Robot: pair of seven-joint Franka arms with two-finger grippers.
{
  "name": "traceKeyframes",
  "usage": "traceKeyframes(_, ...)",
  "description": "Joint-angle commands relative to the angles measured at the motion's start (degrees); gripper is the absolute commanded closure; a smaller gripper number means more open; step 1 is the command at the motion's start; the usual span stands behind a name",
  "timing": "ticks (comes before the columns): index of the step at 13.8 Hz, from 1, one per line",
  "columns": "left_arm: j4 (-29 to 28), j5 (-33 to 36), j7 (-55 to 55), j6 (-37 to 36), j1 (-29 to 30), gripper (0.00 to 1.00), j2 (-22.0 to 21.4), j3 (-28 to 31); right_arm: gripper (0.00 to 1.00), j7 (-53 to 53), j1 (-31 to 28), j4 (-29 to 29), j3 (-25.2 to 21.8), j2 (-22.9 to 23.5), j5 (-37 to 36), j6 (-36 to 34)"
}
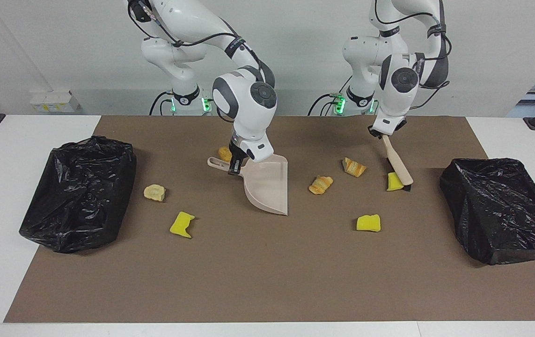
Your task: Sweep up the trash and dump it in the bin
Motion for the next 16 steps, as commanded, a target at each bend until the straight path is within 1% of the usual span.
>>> traceKeyframes(1, 5.4, -1.9, -1.6, -1.5, -1.9, 1.00, 3.9, 1.0, 1.00, -1.6, -1.5, -2.3, 0.9, -1.7, -1.6, 1.3)
traceKeyframes(2, 7.8, -1.8, -0.2, -1.9, -1.1, 1.00, 5.8, 1.1, 1.00, -2.0, -1.5, -2.4, 1.0, -1.7, -1.5, 1.3)
traceKeyframes(3, 10.6, -1.6, 3.2, -1.9, 0.2, 1.00, 8.1, 1.3, 1.00, -5.0, -1.6, -2.4, 1.0, -1.7, -1.5, 1.3)
traceKeyframes(4, 13.0, -1.4, 7.3, -1.4, 3.3, 1.00, 10.3, 1.3, 1.00, -7.6, -2.2, -2.4, 1.0, -1.7, -1.5, 1.3)
traceKeyframes(6, 17.4, 2.4, 19.3, -0.9, 7.0, 1.00, 13.6, 1.3, 1.00, -9.0, -2.7, -2.5, 1.0, -1.5, -1.4, 1.4)
traceKeyframes(7, 18.4, 3.7, 25.8, 0.1, 9.7, 1.00, 14.7, 1.3, 1.00, -10.3, -2.7, -2.5, 1.0, -1.5, -1.5, 1.7)
traceKeyframes(8, 19.6, 4.7, 30.9, 1.8, 11.2, 1.00, 15.6, 1.3, 1.00, -10.6, -2.7, -2.8, 1.0, -1.5, -1.4, 2.6)
traceKeyframes(9, 21.1, 5.5, 34.1, 3.9, 12.4, 1.00, 17.0, 1.3, 1.00, -10.7, -2.7, -3.1, 1.0, -1.6, -1.4, 2.8)
traceKeyframes(11, 25.6, 6.8, 40.7, 7.0, 14.9, 1.00, 20.4, 1.3, 1.00, -10.6, -2.8, -3.2, 1.1, -1.7, -1.4, 2.8)
traceKeyframes(13, 30.6, 7.3, 53.2, 8.0, 17.5, 1.00, 24.4, 1.3, 1.00, -10.5, -3.0, -3.2, 2.0, -1.7, -1.4, 2.9)
traceKeyframes(16, 36.3, 7.4, 67.3, 13.0, 19.5, 1.00, 29.9, 1.3, 1.00, -10.8, -3.6, -3.8, 3.3, -1.9, -1.7, 2.9)
